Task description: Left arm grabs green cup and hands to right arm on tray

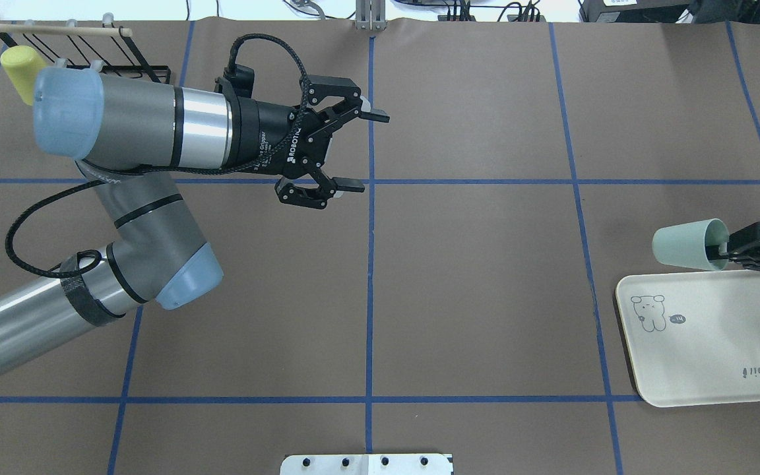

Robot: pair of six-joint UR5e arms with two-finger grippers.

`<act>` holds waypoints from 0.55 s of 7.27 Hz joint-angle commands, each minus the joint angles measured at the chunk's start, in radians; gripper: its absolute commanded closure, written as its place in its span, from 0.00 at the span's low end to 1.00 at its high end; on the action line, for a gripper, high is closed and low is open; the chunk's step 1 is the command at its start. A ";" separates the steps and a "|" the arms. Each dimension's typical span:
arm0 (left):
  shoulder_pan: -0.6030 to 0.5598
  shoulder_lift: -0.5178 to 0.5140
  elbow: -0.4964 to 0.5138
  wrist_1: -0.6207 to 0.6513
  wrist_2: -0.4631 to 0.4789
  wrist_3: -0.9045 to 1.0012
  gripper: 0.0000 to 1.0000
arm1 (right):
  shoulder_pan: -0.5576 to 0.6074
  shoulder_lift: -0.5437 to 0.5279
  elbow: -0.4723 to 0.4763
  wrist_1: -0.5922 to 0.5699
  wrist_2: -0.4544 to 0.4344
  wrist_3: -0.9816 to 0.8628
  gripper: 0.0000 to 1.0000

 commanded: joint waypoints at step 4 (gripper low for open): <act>-0.002 0.002 -0.041 0.060 0.000 -0.001 0.00 | 0.039 -0.155 0.186 -0.410 0.045 -0.351 1.00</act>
